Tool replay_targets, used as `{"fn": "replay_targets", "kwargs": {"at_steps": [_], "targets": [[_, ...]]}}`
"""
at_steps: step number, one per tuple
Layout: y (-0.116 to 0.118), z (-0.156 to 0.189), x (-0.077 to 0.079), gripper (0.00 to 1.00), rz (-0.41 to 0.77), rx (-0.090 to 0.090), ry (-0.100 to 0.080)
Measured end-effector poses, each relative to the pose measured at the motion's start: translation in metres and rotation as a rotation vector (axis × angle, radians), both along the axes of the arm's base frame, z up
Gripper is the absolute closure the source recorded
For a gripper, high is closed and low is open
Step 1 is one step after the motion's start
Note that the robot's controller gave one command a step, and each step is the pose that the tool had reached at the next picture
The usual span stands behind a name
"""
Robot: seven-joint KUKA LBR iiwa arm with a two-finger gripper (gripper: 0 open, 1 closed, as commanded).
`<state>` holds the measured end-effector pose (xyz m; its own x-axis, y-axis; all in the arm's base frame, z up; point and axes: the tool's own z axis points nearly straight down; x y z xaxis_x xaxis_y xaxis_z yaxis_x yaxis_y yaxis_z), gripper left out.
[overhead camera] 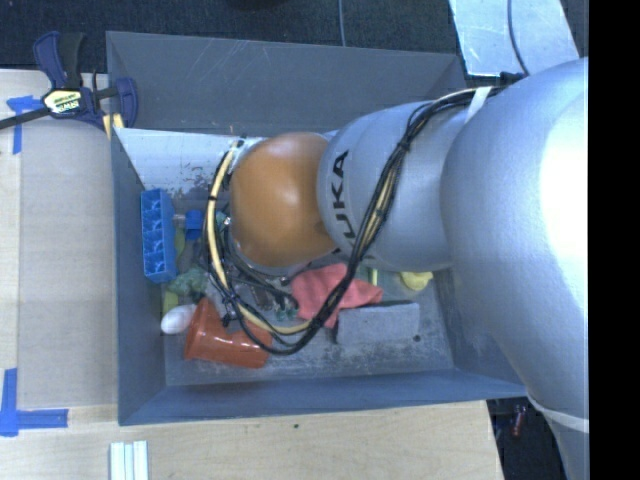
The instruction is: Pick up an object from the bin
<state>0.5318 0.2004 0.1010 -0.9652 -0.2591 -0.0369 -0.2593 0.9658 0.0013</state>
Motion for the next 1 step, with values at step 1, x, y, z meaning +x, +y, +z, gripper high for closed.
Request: {"fn": "replay_targets", "kwargs": {"at_steps": [1], "targets": [[0.0066,0.0362,-0.0019,1.00,0.134,-0.007,0.008]]}}
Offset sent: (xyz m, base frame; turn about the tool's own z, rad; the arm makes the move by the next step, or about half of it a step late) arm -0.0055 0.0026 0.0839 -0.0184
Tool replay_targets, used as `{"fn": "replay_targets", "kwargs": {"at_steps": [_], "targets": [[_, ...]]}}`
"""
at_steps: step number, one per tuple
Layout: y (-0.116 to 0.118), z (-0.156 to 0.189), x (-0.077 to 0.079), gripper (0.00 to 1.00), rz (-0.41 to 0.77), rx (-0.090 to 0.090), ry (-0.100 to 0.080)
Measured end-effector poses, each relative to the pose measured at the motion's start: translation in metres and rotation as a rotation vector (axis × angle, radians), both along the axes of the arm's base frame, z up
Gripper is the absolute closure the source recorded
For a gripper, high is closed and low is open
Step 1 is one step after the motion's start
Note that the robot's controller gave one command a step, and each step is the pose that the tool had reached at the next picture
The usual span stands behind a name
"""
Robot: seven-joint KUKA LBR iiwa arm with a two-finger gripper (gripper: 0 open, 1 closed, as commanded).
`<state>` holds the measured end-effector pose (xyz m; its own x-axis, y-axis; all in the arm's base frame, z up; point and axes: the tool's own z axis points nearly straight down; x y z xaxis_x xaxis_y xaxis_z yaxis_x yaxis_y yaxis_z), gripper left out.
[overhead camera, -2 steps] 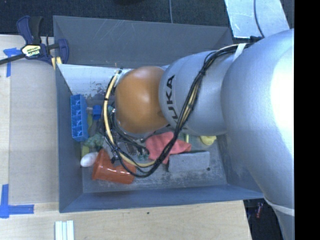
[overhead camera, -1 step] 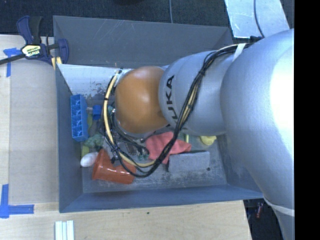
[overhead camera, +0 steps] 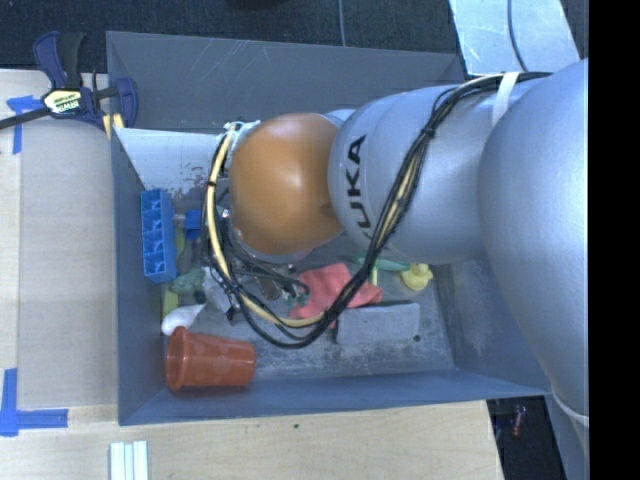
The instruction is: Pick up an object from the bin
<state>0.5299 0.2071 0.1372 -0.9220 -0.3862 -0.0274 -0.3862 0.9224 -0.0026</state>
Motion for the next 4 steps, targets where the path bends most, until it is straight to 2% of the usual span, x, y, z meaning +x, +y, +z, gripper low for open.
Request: {"fn": "replay_targets", "kwargs": {"at_steps": [1,2,3,4], "targets": [[-0.003,0.037,-0.002,1.00,-0.089,0.007,-0.009],[-0.020,0.086,-0.015,1.00,-0.106,0.007,-0.008],[-0.088,0.055,-0.025,1.00,-0.235,0.012,-0.009],[-0.063,0.067,-0.020,1.00,-0.164,0.014,-0.019]]}}
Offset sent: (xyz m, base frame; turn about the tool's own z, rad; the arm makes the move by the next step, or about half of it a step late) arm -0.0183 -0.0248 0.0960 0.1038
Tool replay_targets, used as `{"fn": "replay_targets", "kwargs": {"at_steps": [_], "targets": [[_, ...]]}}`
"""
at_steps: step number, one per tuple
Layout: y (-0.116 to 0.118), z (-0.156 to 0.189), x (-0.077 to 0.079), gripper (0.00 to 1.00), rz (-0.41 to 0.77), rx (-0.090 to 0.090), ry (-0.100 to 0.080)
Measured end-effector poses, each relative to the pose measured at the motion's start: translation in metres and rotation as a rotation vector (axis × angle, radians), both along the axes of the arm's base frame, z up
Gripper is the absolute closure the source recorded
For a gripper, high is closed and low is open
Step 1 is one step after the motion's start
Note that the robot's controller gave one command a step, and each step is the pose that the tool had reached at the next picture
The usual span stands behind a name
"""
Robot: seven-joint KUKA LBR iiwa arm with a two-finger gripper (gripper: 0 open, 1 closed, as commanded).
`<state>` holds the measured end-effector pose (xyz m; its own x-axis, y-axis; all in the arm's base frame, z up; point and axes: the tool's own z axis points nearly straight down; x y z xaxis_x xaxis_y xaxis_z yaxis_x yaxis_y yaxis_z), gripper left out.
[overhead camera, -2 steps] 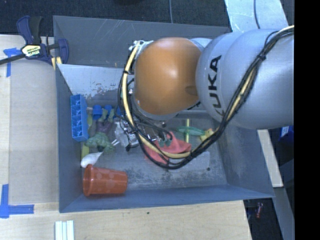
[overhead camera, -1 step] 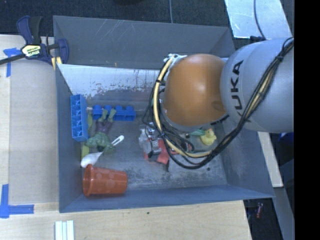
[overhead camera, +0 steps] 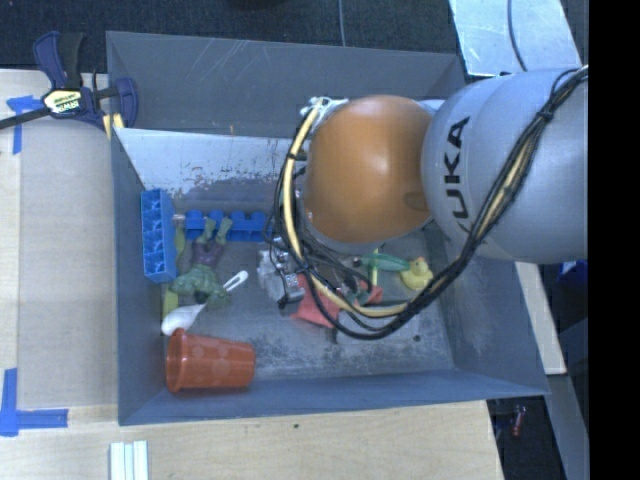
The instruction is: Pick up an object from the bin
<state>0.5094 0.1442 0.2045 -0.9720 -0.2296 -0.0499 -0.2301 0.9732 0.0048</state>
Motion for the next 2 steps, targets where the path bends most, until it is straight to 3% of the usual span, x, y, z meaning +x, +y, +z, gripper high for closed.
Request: {"fn": "replay_targets", "kwargs": {"at_steps": [1,2], "targets": [[-0.051,-0.005,0.017,1.00,-0.164,0.005,0.008],[-0.071,-0.005,0.026,0.00,-0.124,0.008,0.001]]}}
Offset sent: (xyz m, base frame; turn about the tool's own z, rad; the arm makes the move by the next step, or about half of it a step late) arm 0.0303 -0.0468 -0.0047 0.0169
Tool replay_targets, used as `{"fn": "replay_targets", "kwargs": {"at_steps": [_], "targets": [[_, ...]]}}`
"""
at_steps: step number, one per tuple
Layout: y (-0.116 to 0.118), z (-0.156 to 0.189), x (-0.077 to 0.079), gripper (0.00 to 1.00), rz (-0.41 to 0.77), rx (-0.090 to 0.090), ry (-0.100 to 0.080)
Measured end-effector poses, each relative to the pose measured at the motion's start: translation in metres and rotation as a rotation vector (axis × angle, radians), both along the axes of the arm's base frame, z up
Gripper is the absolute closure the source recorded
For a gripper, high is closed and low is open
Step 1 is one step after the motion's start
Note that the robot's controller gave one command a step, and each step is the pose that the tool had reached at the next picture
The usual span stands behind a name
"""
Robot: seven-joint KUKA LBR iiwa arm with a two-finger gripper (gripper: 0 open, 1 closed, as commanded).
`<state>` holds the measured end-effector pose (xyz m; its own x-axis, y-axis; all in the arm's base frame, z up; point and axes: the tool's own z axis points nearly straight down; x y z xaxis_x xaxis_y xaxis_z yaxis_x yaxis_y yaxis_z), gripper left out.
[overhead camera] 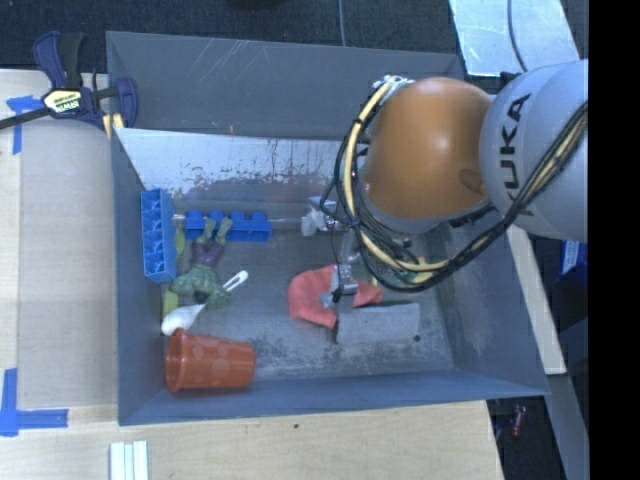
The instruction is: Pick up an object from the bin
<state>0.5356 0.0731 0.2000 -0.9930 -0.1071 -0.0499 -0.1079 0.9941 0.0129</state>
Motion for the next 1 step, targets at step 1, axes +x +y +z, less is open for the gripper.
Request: {"fn": "replay_targets", "kwargs": {"at_steps": [1], "targets": [[0.0149,0.0002,0.0032,0.00,0.069,-0.001,-0.005]]}}
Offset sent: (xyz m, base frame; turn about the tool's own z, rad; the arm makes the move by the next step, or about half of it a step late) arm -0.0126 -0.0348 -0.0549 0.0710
